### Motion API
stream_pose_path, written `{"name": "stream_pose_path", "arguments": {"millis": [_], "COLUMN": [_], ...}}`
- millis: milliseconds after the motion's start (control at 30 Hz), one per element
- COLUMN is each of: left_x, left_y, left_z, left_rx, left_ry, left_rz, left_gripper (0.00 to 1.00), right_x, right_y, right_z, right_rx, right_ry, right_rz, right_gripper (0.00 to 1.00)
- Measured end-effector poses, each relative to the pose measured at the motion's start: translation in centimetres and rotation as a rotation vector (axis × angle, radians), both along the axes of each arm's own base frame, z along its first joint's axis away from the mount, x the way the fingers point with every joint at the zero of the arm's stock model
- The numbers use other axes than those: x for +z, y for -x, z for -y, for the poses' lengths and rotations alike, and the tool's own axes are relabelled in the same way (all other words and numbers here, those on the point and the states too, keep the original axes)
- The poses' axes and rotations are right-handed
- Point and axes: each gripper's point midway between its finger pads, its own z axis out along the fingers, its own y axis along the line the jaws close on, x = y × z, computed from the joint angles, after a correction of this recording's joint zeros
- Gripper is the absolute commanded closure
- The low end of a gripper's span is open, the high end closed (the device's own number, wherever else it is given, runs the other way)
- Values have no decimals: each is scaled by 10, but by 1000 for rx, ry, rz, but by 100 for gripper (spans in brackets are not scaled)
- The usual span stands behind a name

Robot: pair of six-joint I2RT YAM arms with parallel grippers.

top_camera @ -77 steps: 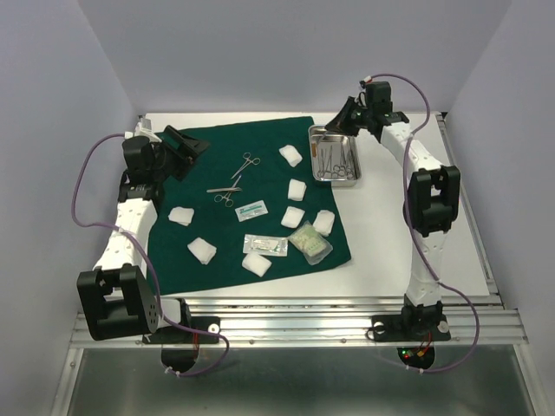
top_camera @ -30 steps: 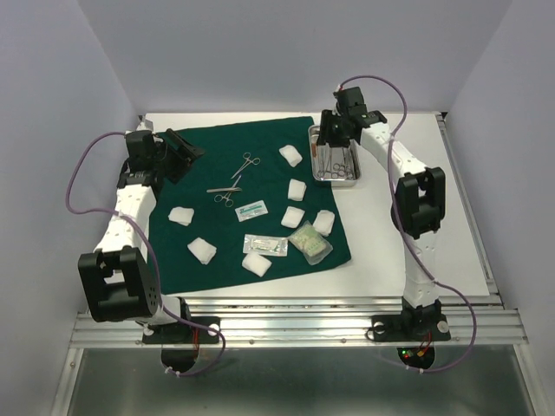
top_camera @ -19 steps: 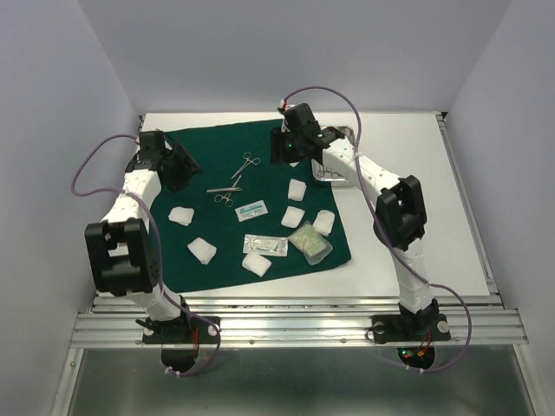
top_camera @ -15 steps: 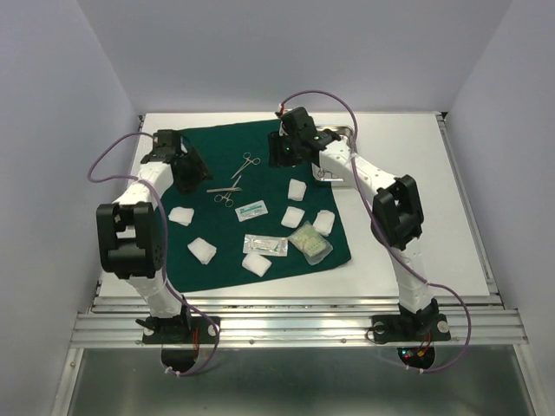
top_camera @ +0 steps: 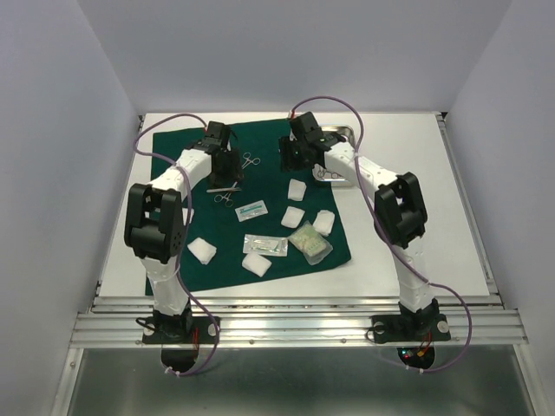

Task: Prepare the surgical pack
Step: Adjust the medical item in the surgical kit.

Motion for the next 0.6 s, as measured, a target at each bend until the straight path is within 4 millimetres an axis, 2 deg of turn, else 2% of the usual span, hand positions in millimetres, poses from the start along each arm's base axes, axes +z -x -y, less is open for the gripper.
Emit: {"name": "stream_pose_path", "arguments": {"millis": [133, 267, 467, 600], "left_x": [1, -5, -23, -31], "left_y": [-6, -1, 5, 8], "left_z": [-1, -5, -10, -9], "left_rx": [-11, -25, -56, -72], "left_ry": [-61, -113, -155, -168], "left_rz": [7, -16, -70, -91], "left_gripper": [29, 29, 46, 47], "right_x": [1, 5, 7, 7], "right_y": [1, 4, 6, 5], "right_z": [-1, 1, 2, 1], "right_rx": [2, 0, -3, -4], "right_ry": [-1, -1, -7, -8], "right_rz": [2, 5, 5, 6], "right_gripper": [43, 43, 43, 43]}}
